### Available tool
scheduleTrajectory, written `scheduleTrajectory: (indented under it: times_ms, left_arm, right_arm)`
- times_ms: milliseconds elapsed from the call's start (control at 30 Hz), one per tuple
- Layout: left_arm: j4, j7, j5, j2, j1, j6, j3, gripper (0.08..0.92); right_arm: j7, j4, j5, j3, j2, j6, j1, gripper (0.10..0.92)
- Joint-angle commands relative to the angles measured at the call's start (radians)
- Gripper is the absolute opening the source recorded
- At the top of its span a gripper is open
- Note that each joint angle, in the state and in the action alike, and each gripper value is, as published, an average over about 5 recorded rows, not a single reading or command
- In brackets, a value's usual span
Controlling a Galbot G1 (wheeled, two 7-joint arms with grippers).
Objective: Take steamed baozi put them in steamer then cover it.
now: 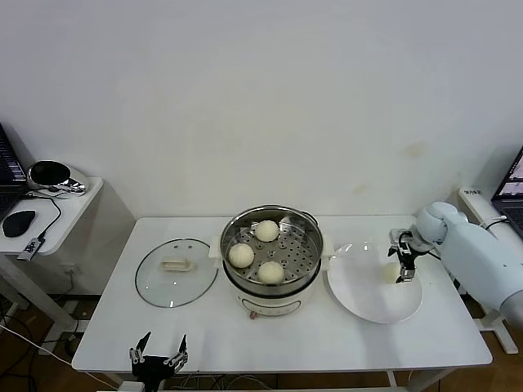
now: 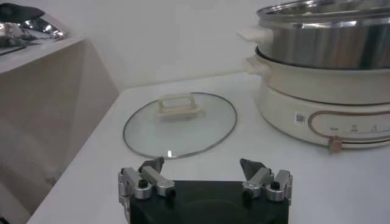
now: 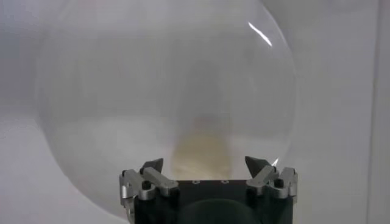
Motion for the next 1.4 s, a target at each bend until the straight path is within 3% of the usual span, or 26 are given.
scheduleTrajectory:
  times_ms: [33, 633, 1000, 1167, 1400]
  left_arm:
    - [0.003, 0.0, 0.001, 0.001, 0.001, 0.0, 0.0, 0.823]
    - [0.013, -0.002, 0.001, 0.001, -0.001, 0.0, -0.001, 0.823]
    - [0.015, -0.002, 0.001, 0.001, -0.003, 0.0, 0.0, 0.823]
    - [0.015, -0.002, 0.001, 0.0, -0.011, 0.0, 0.004, 0.823]
    - [0.014, -0.002, -0.009, 0.004, -0.038, 0.003, 0.001, 0.823]
  right_arm:
    - [0.019, -0.044, -0.026, 0.008, 0.02, 0.021, -0.01, 0.823]
    - [0.023, -0.067, -0.034, 0.019, 0.032, 0.042, -0.016, 0.822]
    - [0.023, -0.064, -0.016, 0.016, 0.03, 0.011, -0.002, 0.645]
    - [0.012, -0.012, 0.041, -0.027, 0.0, -0.031, 0.044, 0.62]
    - [-0.041, 0.194, 0.253, -0.221, -0.105, -0.147, 0.246, 0.617]
